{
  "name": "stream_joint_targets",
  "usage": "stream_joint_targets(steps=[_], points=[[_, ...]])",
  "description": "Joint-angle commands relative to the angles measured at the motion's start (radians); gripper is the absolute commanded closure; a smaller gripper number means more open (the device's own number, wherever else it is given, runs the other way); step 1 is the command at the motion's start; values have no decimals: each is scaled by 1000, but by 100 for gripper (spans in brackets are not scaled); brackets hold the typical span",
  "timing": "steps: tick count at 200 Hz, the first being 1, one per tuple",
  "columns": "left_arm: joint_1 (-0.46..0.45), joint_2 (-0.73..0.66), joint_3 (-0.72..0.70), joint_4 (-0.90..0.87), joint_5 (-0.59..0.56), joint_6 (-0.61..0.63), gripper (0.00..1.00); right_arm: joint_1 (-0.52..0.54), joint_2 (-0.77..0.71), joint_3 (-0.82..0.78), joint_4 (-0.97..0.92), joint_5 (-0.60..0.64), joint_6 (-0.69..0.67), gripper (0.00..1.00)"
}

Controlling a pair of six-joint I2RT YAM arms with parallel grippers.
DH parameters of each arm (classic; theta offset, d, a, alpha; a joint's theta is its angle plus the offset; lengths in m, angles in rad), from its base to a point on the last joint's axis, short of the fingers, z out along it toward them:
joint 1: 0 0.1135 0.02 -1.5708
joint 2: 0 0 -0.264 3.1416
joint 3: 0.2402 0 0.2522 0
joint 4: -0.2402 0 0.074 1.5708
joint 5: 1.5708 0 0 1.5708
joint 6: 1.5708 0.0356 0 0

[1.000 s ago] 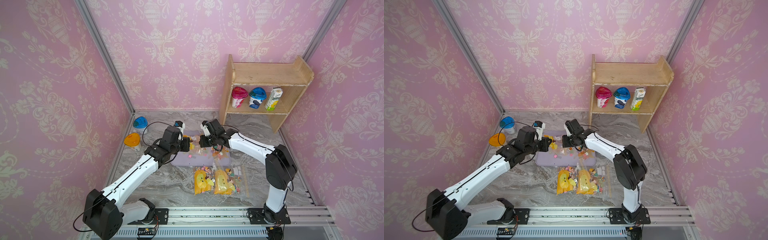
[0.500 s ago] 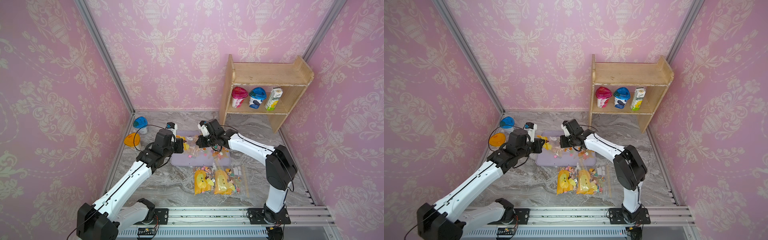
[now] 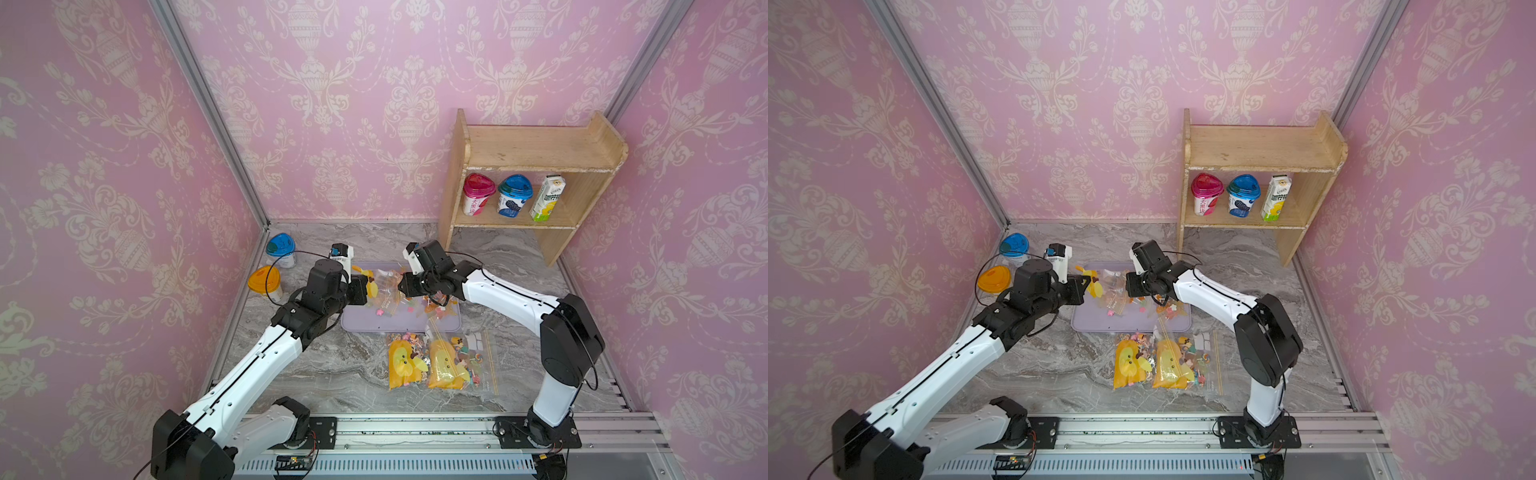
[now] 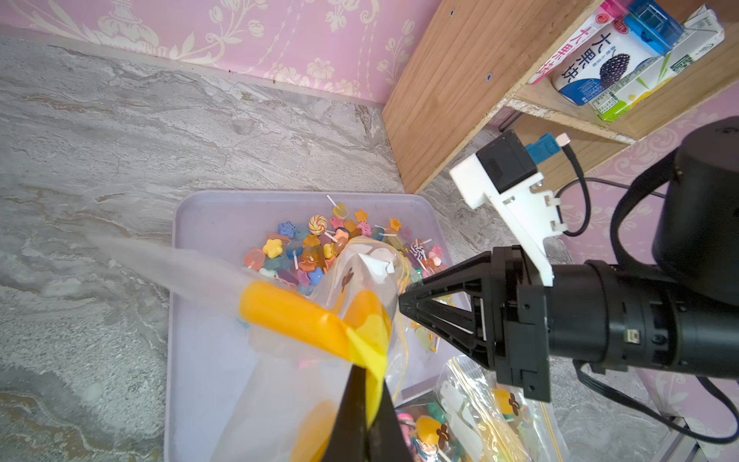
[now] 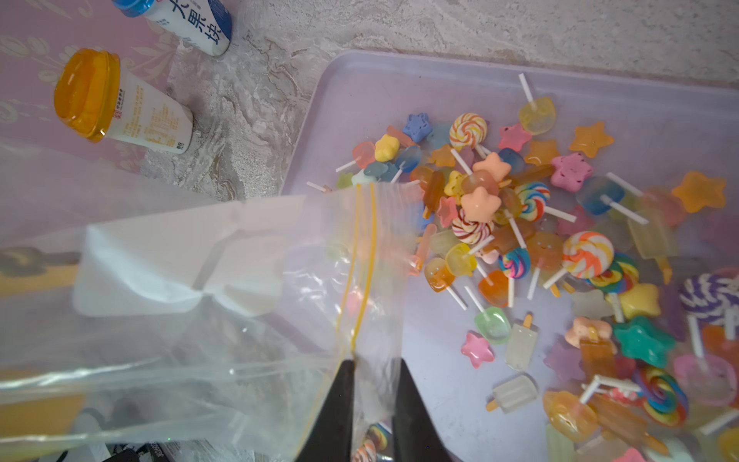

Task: Pour candies out of the ziploc bag
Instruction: 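Pour the candies out of the ziploc bag onto the tray.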

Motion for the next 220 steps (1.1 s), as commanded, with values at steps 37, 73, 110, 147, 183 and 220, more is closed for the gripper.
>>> stream_joint_targets(steps=[37, 73, 110, 147, 183, 220], points=[[12, -35, -21, 75, 21, -23, 100, -14, -119, -52, -70, 97, -10, 60], [12, -40, -24, 91, 20, -23, 100, -16, -191, -99, -73, 123, -17, 59], [12, -55, -37, 104, 15, -15, 100, -22, -267, -157, -73, 146, -8, 59], [13, -37, -56, 131, 27, -16, 100, -24, -315, -195, -71, 142, 1, 59], [12, -20, -73, 190, 59, -50, 100, -23, -339, -180, -33, 87, 14, 57], [12, -1, -71, 218, 72, -73, 100, -13, -330, -118, 44, -63, 23, 54]])
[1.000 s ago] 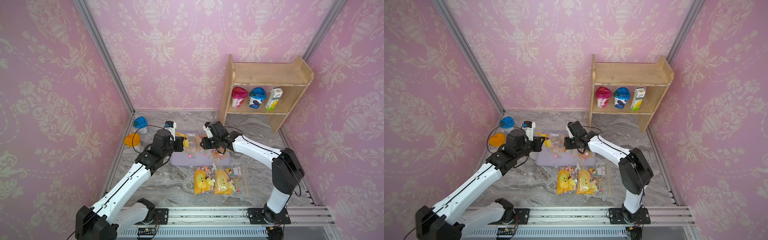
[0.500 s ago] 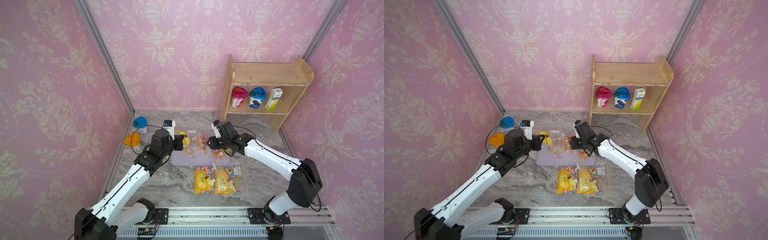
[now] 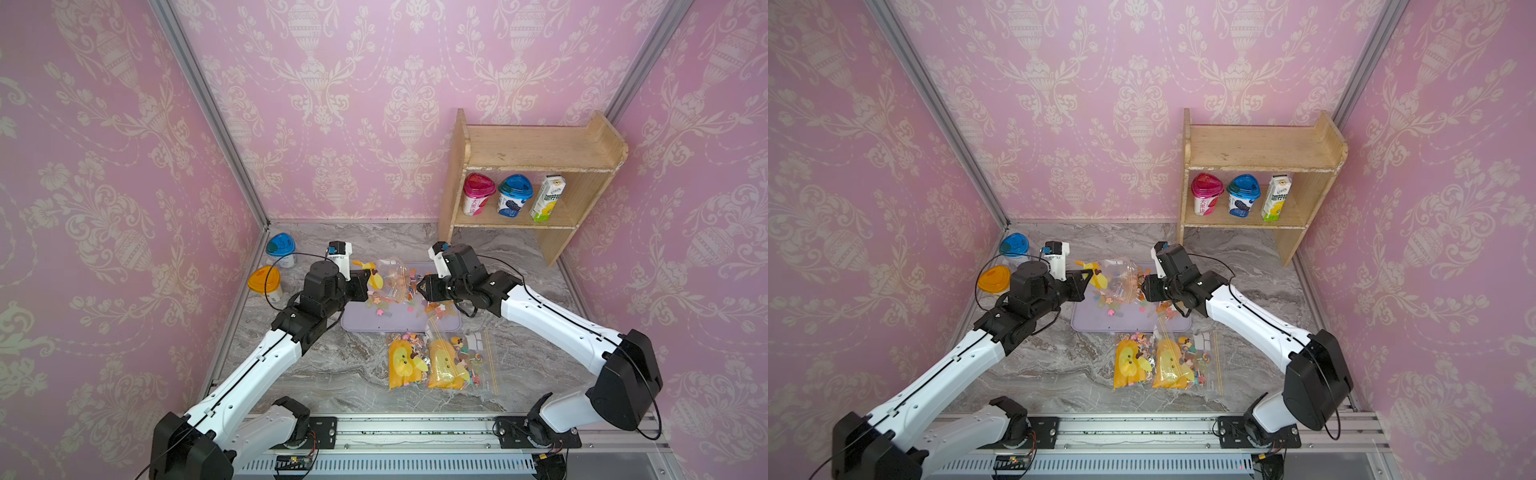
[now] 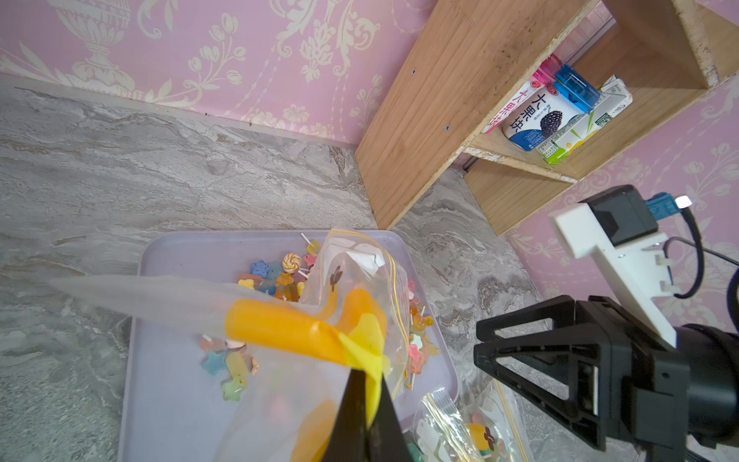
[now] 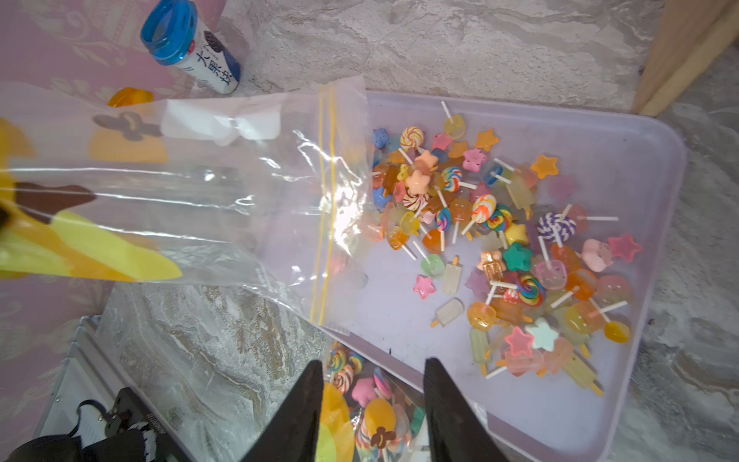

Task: Pour candies out of the ziploc bag
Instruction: 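Pour the candies out of the ziploc bag onto the tray.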

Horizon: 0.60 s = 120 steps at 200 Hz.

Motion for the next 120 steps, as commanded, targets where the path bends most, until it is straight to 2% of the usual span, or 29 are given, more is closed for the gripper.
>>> stream_joint_targets(steps=[1, 39, 63, 88, 120], points=[[6, 12, -7, 39, 31, -31, 100, 4, -17, 53, 75, -108, 17, 54], [7, 6, -21, 56, 27, -33, 100, 5, 112, 107, 110, -147, 40, 54], [6, 8, -33, 74, 36, -32, 100, 2, 218, 110, 201, -201, 70, 54], [12, -21, -48, 97, 47, -24, 100, -9, 331, 147, 195, -196, 88, 56], [33, -75, -61, 101, 41, -20, 100, -15, 382, 140, 192, -166, 93, 57]])
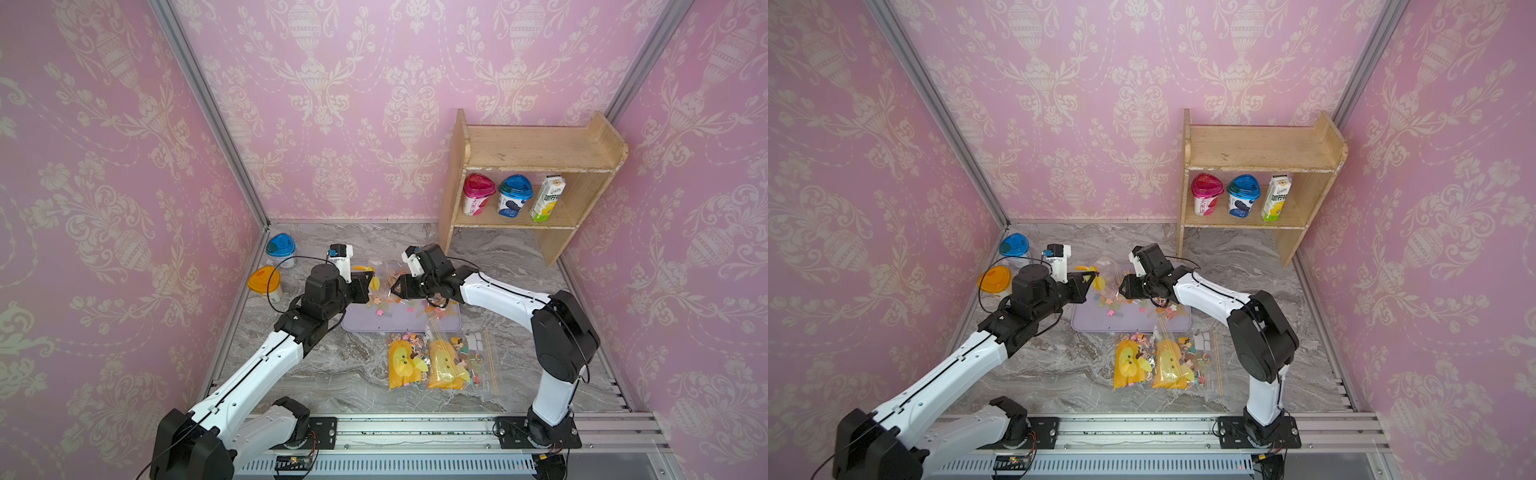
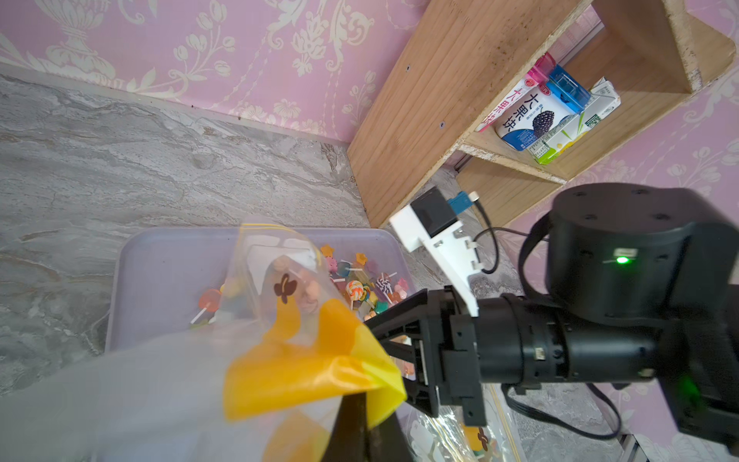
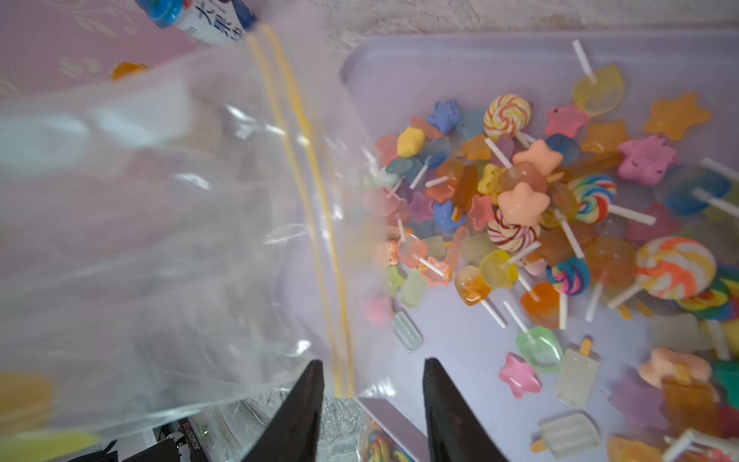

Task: Pour candies out of the ziploc bag
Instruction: 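Pour the candies out of the ziploc bag onto the tray, then place the ziploc bag at the center of the board.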

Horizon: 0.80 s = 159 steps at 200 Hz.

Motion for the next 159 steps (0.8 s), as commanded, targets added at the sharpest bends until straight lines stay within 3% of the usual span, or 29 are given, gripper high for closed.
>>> stream_joint_targets(steps=[1, 37, 79, 126, 159], points=[[25, -61, -10, 36, 18, -6, 100, -10, -1, 22, 13, 10, 18, 57], [94, -77, 5, 11, 11, -6, 100, -10, -60, 6, -50, 66, -13, 57], [206, -38, 48, 27, 1, -41, 100, -13, -234, -46, -141, 147, -67, 56], [273, 56, 111, 94, 5, -68, 100, -21, -448, -87, -224, 213, -119, 53], [311, 143, 138, 160, 8, -89, 100, -33, -587, -131, -245, 248, -130, 41]])
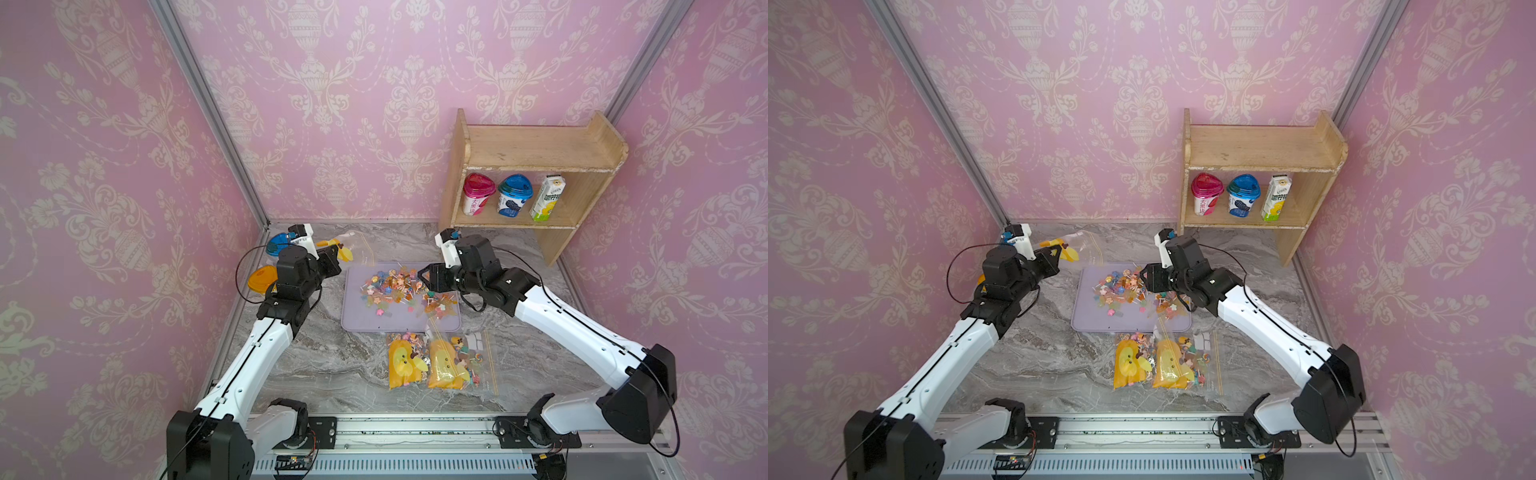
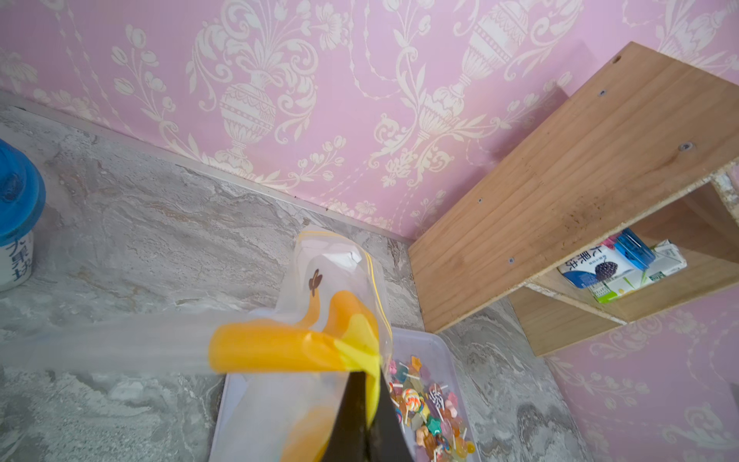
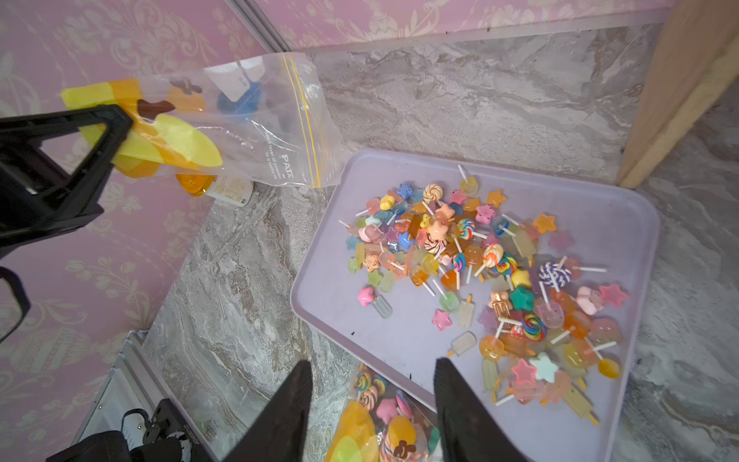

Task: Pour candies out of the ziploc bag
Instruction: Place the ziploc bag at the center of the board.

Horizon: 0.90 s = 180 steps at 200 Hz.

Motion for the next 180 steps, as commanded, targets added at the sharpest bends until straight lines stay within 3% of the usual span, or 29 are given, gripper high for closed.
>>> stream_joint_targets(steps=[1, 58, 97, 116, 180], points=[[25, 52, 40, 78, 7, -33, 100, -11, -91, -42, -54, 52, -31, 41], [82, 252, 56, 338, 32, -68, 100, -26, -264, -143, -66, 102, -27, 24], [116, 372, 91, 433, 36, -54, 100, -27, -321, -179, -89, 123, -25, 18], [128, 418, 98, 460, 26, -44, 100, -29, -349, -192, -100, 142, -24, 11], [144, 448, 15, 470, -66, -1, 100, -31, -394, -255, -86, 139, -6, 8]])
